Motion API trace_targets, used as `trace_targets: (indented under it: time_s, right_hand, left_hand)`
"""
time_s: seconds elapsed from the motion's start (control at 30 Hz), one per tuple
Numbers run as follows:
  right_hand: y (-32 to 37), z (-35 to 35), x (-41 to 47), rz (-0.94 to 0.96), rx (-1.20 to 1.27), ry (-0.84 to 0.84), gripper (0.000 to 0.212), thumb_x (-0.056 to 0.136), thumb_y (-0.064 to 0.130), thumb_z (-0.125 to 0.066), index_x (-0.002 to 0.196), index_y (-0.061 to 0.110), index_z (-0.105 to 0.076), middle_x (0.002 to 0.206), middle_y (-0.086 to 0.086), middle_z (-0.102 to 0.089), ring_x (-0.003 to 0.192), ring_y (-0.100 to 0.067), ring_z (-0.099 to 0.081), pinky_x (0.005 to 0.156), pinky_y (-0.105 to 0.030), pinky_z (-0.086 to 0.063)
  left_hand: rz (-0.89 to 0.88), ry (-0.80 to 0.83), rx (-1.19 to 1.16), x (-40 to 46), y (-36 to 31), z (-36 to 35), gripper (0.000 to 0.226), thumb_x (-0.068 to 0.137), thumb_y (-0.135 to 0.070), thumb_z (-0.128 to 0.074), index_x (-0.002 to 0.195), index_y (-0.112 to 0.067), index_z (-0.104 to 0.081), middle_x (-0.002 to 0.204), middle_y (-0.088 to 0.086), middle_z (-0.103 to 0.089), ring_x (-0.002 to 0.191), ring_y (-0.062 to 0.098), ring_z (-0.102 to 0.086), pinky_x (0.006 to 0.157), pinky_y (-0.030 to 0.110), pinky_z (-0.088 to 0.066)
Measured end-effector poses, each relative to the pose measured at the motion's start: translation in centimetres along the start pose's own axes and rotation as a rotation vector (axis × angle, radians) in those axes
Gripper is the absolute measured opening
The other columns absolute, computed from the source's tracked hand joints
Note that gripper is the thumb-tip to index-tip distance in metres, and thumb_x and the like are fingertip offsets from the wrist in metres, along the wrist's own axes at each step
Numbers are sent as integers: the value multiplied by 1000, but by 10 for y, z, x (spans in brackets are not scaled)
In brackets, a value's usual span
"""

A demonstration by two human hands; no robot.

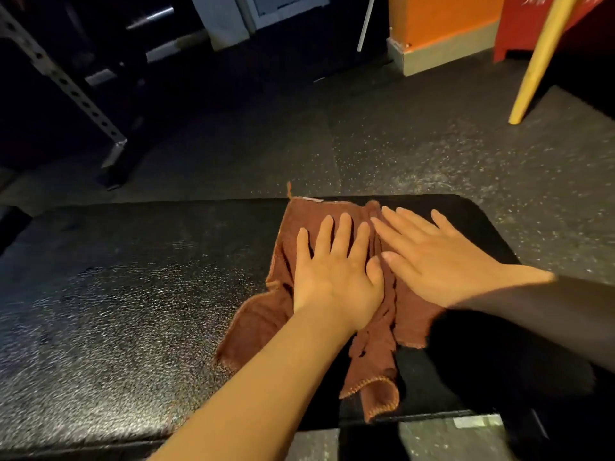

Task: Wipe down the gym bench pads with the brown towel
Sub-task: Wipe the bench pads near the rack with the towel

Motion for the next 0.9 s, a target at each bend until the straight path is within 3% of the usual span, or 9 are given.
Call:
trace_targets:
  time_s: [0.1,0.17,0.23,0.33,0.4,0.47,0.57,0.73,0.9]
  right_hand:
    - [17,3,-15,94,-67,11,85,75,60,20,154,30,12,163,5,20,149,-12,20,121,-47,8]
    - [31,7,-24,115,-66,9,85,78,60,16,156,29,5,162,3,22,148,-13,22,120,-46,12]
    - [50,11,-36,111,-60,-20,74,91,56,2,158,25,0,162,0,24,148,-15,24,118,-41,15]
    - [80,7,-50,91,6,-41,59,106,35,-21,157,20,4,161,0,26,148,-13,23,120,-33,11]
    - [93,0,-55,66,114,-16,59,107,35,-19,156,22,10,161,3,26,144,-5,25,119,-30,12]
    - [93,-10,-52,56,187,-7,61,102,48,-7,155,25,14,159,8,29,136,1,30,117,-29,17]
    - [80,-16,-41,74,214,-43,86,75,66,12,154,32,14,150,16,35,136,2,33,113,-28,21]
    - [40,-15,-20,51,211,-99,90,73,72,9,153,33,11,154,14,28,143,1,24,111,-21,21]
    - [-6,-16,9,19,169,-107,89,75,74,8,155,33,10,162,11,18,140,4,22,114,-25,18]
  left_hand:
    - [-3,-11,-6,-29,4,-3,60,101,-44,1,157,-24,8,165,-3,14,152,19,16,121,48,12]
    - [10,-34,-14,-45,9,-5,73,88,-50,15,157,-26,8,166,-5,13,152,17,15,121,46,12]
    - [19,-42,-18,-60,15,-5,88,73,-55,24,157,-32,8,165,-7,12,152,16,14,121,46,11]
    - [28,-17,-15,-81,33,-2,93,67,-60,24,156,-38,8,164,-10,15,151,13,16,120,45,12]
    - [37,-16,5,-91,49,2,90,67,-64,23,154,-44,9,163,-12,18,150,11,18,120,45,13]
    - [57,-8,18,-96,57,4,87,68,-65,22,152,-47,12,163,-13,20,149,9,21,119,47,14]
    - [79,3,13,-86,53,2,84,71,-63,22,153,-44,15,162,-11,23,149,12,24,116,53,18]
    - [83,15,41,-47,38,2,60,101,-57,-2,155,-37,15,163,-5,23,149,19,24,114,60,17]
    - [50,55,44,6,21,2,60,102,-57,-7,156,-38,12,164,-4,21,150,21,22,113,62,16]
Point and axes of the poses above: each hand's wrist, its own x-axis towards the middle knuckle, its own z-axis out of the back of the hand, y = z × x, the point moved 2 cm from there along x, towards the middle knuckle
